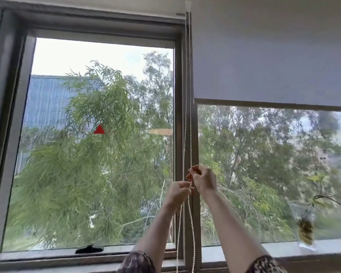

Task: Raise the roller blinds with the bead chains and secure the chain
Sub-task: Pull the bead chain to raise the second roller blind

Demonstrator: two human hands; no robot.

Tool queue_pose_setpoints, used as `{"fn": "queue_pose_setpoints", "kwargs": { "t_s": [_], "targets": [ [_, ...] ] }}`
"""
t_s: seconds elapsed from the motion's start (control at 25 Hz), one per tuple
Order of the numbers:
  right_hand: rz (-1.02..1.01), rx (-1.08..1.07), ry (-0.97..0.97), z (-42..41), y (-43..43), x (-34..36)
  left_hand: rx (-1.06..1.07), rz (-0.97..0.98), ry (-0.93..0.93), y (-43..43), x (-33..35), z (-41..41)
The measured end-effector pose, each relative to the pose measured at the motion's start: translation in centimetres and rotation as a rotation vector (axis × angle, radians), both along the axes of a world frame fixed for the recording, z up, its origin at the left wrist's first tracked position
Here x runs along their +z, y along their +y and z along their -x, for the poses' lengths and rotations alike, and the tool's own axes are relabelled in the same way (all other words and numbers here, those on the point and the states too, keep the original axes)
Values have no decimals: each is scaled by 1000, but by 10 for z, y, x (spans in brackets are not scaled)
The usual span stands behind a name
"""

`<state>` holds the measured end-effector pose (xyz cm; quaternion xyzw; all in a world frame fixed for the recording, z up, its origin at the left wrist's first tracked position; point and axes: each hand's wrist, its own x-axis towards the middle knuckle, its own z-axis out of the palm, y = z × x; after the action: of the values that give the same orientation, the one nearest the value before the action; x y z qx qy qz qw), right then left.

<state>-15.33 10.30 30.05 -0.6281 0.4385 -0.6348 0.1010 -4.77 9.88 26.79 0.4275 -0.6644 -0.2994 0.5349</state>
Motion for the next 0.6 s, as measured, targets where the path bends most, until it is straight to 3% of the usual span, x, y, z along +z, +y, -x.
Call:
{"fn": "queue_pose_setpoints", "kwargs": {
  "t_s": [0.24,0.44,0.6],
  "targets": [
    [1,33,65,-2,4,-3,-43,76,401,7,48,3],
    [-107,110,17,-7,-5,-46,64,131,318,-4,75,5],
    [-172,110,115,-8,-11,-81,80,134,358,-12,75,2]
  ]
}}
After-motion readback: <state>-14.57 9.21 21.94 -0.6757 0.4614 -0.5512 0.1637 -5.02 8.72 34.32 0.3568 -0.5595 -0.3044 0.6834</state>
